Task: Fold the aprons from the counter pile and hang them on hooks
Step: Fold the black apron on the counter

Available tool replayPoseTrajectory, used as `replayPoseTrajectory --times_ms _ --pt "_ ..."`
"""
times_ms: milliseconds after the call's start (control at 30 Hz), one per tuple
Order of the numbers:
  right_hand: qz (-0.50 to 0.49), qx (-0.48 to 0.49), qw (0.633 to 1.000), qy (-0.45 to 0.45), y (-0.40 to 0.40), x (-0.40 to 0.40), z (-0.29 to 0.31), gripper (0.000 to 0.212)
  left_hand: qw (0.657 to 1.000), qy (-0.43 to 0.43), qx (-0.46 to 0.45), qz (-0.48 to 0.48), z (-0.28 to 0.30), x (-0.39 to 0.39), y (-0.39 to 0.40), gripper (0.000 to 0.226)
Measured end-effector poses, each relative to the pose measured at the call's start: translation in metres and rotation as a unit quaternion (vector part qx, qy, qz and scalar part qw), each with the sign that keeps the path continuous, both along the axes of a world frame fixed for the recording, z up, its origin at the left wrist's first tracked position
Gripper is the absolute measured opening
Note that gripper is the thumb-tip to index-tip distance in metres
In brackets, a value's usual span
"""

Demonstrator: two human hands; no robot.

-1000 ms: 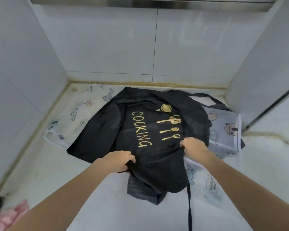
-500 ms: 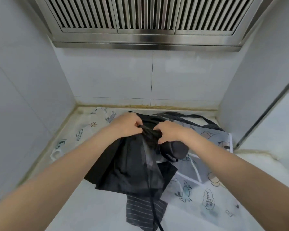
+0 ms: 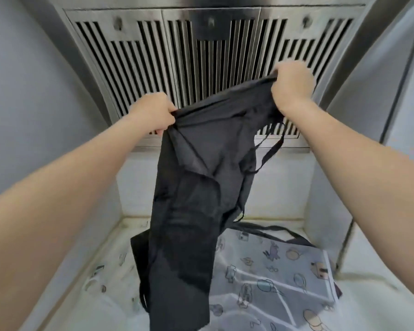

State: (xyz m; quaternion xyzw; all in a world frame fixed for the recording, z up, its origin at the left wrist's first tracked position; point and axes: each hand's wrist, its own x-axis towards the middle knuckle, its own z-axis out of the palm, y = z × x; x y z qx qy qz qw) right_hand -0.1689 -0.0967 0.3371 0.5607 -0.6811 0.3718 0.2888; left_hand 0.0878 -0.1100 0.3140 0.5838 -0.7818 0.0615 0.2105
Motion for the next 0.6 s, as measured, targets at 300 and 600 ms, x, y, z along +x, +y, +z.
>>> replayPoseTrajectory --times_ms 300,600 --pt "0.308 0.074 0.942 -0.111 0.04 0.068 0.024 0.013 0.821 0.429 0.351 -0.139 0.019 -0.039 0.05 0.024" --pt "0.288 0.471 0.807 -0.211 0.064 0.037 -0.058 0.04 0.869 0.383 0.227 -0.214 0.032 -0.016 0.064 0.022"
